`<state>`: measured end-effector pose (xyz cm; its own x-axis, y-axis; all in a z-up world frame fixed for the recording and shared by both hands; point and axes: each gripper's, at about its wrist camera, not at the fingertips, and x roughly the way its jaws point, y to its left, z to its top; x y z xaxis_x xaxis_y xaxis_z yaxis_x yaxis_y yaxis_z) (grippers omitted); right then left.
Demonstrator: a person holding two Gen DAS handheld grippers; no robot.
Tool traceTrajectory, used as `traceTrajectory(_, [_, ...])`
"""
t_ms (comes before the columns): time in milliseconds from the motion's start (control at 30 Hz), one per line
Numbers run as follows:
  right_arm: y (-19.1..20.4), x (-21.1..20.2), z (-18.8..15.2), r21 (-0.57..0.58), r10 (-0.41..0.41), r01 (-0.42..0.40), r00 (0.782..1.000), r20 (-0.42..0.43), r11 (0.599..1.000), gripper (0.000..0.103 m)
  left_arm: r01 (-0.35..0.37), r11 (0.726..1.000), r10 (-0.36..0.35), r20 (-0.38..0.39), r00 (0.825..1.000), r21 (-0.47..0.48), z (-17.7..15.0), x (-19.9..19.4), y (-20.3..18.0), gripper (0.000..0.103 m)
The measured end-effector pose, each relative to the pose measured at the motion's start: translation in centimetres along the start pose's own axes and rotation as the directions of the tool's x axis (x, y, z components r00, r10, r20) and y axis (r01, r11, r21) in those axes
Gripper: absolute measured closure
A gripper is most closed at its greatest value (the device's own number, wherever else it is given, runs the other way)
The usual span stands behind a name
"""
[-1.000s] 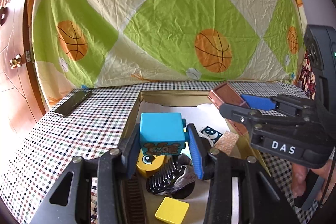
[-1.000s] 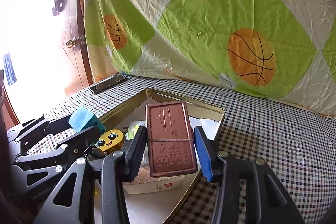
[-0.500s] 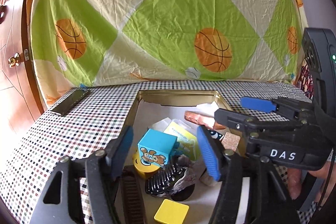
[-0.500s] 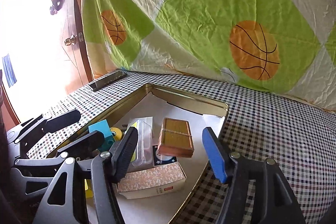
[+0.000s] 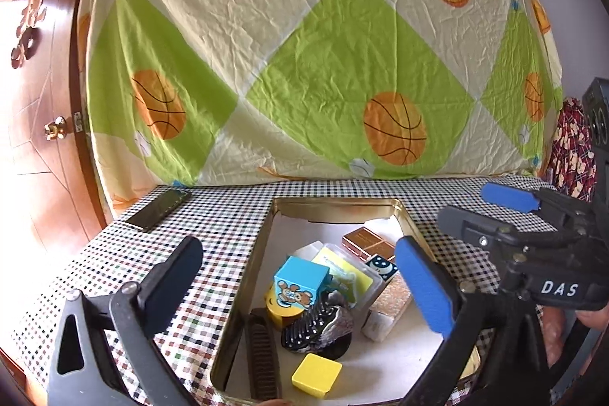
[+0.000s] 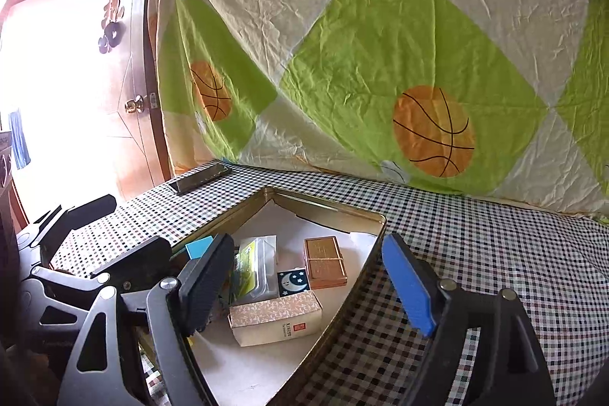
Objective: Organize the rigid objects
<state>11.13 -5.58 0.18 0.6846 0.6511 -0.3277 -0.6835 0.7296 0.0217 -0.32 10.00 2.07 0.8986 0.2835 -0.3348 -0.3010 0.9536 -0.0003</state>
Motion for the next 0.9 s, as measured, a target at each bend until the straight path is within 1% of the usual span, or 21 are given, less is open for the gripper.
traceTrajectory(200, [0.8,-1.1,0.3,-0.004,0.029,-0.028,0.999,0.02,1.0,0.021,0.001,0.999,-0.002,-0.021,1.0,-0.052,0.3,-0.6,1.3,0.001])
traceTrajectory(300, [1.6,-1.8,0.6,-0.02,0.044,-0.044,0.998,0.035,0.999,0.021,-0.015,0.997,0.015,-0.012,1.0,-0.073,0.4,-1.1,2.1,0.001])
traceTrajectory(500, [3.0,-2.5,1.0,-0.053,0.065,-0.063,0.997,0.051,0.997,0.021,-0.048,0.996,0.049,0.014,0.999,-0.078,0.6,-2.1,3.1,0.0])
traceTrajectory(667, [3.5,-2.3,0.9,-0.063,0.069,-0.066,0.996,0.048,0.996,0.021,-0.065,0.994,0.066,0.015,0.998,-0.083,0.4,-1.9,3.6,0.0])
traceTrajectory(767, [3.4,-2.1,0.6,-0.061,0.069,-0.067,0.997,0.041,0.996,0.021,-0.058,0.994,0.059,0.002,0.998,-0.095,0.1,-1.6,3.9,0.001])
traceTrajectory(900, [3.1,-2.1,0.5,-0.053,0.068,-0.066,0.997,0.039,0.996,0.021,-0.056,0.995,0.057,0.005,0.998,-0.084,-0.2,-1.5,3.7,0.001])
